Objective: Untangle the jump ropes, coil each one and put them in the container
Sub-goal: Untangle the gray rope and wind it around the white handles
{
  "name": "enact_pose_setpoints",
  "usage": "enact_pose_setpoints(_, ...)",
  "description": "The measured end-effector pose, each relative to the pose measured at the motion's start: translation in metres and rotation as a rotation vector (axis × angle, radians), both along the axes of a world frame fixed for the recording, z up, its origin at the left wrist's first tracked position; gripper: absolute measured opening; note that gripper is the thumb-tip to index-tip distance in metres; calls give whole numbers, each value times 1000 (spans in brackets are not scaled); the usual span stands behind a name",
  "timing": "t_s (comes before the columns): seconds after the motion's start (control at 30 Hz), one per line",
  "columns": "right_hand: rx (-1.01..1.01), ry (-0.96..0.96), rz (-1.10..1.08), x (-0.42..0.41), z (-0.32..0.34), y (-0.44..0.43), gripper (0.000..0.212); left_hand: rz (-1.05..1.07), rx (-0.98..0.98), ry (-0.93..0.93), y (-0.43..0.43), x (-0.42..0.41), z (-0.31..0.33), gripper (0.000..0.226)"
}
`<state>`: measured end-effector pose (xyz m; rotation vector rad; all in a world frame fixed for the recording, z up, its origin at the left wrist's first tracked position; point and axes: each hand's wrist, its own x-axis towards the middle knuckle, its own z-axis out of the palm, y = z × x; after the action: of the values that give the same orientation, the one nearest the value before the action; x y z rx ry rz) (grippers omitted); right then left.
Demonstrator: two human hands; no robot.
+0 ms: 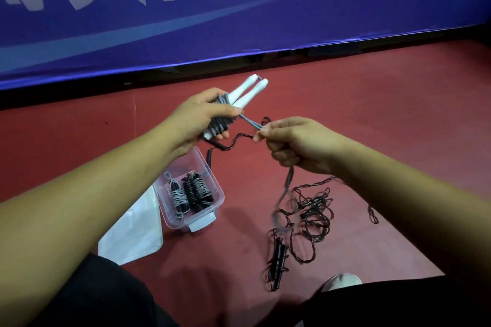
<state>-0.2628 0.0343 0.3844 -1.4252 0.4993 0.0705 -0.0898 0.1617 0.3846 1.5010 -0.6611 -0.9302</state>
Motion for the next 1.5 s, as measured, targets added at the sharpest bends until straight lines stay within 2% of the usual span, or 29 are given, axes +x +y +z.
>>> enact_pose_setpoints(0.2,-576,179,52,-6,11,-1,21,71,100,-110,-2,10,-6,25)
enact_pose_setpoints(0.3,-628,214,63,-11,15,-2,19,123,163,-134,0,20,-11,29)
enact_pose_setpoints(0.37,-604,152,78,-11,19,2,20,139,207,-197,1,25,-15,31)
enact_pose_setpoints(0.43,-676,60,102,-11,26,7,20,79,249,-333,0,24,-18,32)
enact_pose_setpoints(0.57,-923,-99,93,-8,42,9,19,-211,331,-731,-3,7,-20,36)
enact_pose_setpoints(0.67,-1026,-170,29,-9,43,3,20,-353,354,-1017,-4,-9,-19,29)
enact_pose_setpoints(0.73,-1081,-177,-3,-10,42,-3,20,-437,373,-1083,-5,-21,-18,28)
enact_pose_setpoints(0.8,-1128,-175,-39,-10,40,-8,17,-464,402,-1116,-6,-32,-16,46)
enact_pose_setpoints(0.87,-1167,-171,-87,-9,36,-16,17,-440,395,-1093,-7,-38,-14,52)
enact_pose_setpoints(0.97,-1192,-137,-125,-8,28,-29,21,-435,296,-1026,-6,-41,-12,39)
enact_pose_setpoints(1.13,-1103,-132,-145,-8,20,-40,21,-508,72,-829,-2,-43,-3,24)
enact_pose_setpoints(1.27,-766,-153,-150,-12,14,-46,22,-362,-82,-489,1,-41,5,10)
enact_pose_setpoints(1.4,-447,-77,-53,-17,5,-43,25,-67,-210,-182,-7,-27,10,32)
enact_pose_setpoints(1.5,-267,-28,6,-15,7,-31,23,50,-171,-133,-7,-10,9,45)
